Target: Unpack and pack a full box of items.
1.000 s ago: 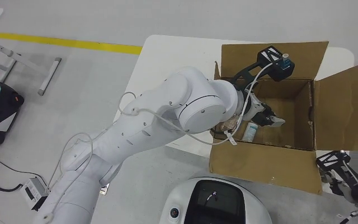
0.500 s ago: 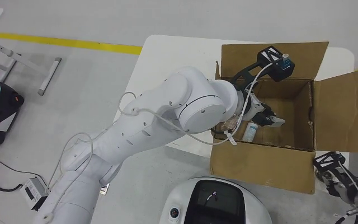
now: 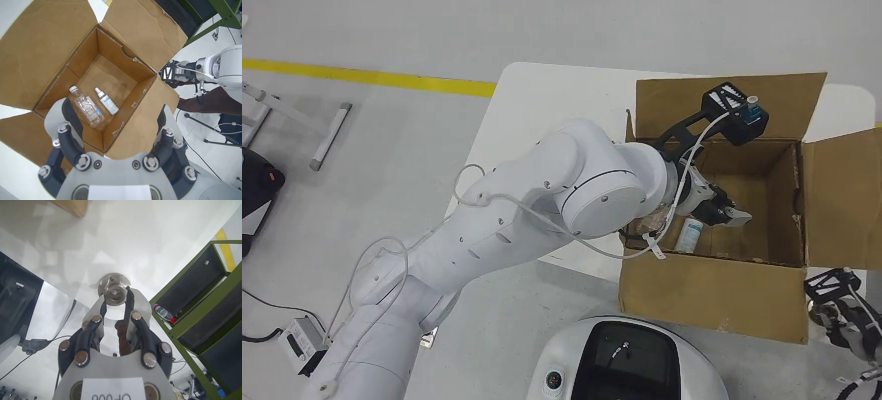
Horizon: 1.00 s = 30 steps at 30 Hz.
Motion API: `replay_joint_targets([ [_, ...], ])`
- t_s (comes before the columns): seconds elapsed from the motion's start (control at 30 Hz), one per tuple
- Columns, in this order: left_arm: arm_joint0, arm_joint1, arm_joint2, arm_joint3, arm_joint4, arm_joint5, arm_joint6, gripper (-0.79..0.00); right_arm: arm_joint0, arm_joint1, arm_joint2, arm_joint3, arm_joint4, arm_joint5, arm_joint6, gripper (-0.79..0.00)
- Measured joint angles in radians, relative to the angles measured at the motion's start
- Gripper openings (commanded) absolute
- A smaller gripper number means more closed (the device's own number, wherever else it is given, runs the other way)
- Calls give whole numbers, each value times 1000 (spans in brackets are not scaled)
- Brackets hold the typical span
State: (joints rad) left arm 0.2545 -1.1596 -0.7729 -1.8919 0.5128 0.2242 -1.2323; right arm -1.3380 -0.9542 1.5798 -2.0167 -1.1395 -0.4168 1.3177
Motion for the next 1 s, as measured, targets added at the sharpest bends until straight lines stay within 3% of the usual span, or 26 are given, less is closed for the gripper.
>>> replay_joint_targets([
  [0.63, 0, 0, 0, 0, 0, 0, 0, 0, 22, 7, -39, 36, -2, 5, -9, -548],
  [0.73, 0, 0, 0, 0, 0, 0, 0, 0, 25, 8, -42, 38, -2, 5, -8, -588],
  [0.8, 0, 0, 0, 0, 0, 0, 0, 0, 26, 9, -44, 39, -3, 5, -7, -757],
  [0.83, 0, 0, 0, 0, 0, 0, 0, 0, 27, 10, -45, 40, -4, 6, -7, -785],
  [1.0, 0, 0, 0, 0, 0, 0, 0, 0, 28, 12, -47, 36, -6, 10, -5, -785],
])
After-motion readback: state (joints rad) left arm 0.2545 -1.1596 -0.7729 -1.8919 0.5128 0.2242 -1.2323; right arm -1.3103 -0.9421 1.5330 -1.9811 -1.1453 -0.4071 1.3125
